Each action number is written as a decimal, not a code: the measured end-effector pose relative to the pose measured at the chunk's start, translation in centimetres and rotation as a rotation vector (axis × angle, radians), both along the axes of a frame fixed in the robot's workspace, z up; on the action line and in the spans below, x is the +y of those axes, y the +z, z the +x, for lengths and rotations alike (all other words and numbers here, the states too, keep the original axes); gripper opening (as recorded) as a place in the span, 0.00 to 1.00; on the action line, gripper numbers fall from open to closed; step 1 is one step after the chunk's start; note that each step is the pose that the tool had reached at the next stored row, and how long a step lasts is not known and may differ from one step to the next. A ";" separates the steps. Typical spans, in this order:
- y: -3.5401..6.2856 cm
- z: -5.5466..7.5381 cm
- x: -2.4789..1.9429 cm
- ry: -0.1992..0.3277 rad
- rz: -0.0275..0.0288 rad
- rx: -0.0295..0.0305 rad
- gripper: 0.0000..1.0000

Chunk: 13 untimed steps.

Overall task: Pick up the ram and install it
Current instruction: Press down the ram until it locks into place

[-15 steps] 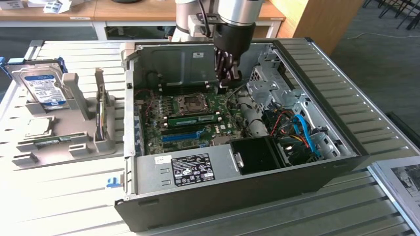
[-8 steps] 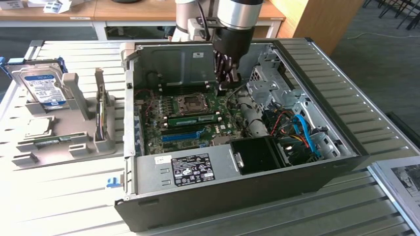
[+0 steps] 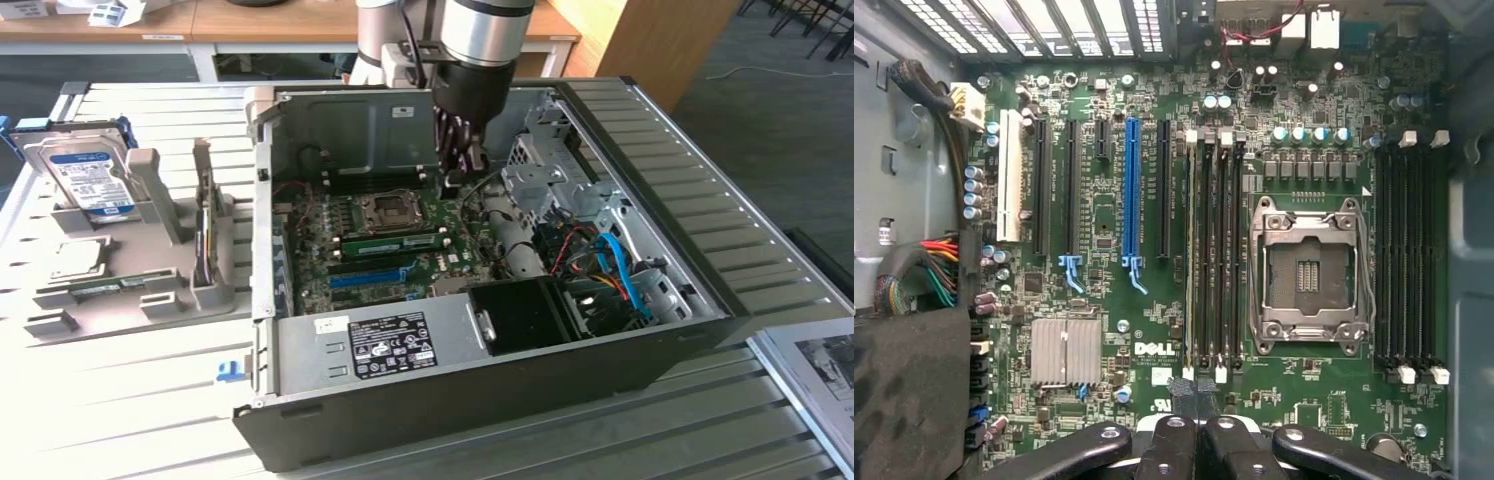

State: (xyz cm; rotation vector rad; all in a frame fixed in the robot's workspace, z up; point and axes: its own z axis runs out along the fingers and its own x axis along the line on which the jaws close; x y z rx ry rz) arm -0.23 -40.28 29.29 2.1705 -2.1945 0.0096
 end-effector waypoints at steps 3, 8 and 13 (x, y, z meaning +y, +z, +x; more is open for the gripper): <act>-0.18 0.0 0.00 0.000 -0.0002 0.0000 0.10; -0.49 0.0 0.00 0.000 -0.0004 0.0000 0.10; -0.80 0.0 0.00 0.000 -0.0003 0.0000 0.10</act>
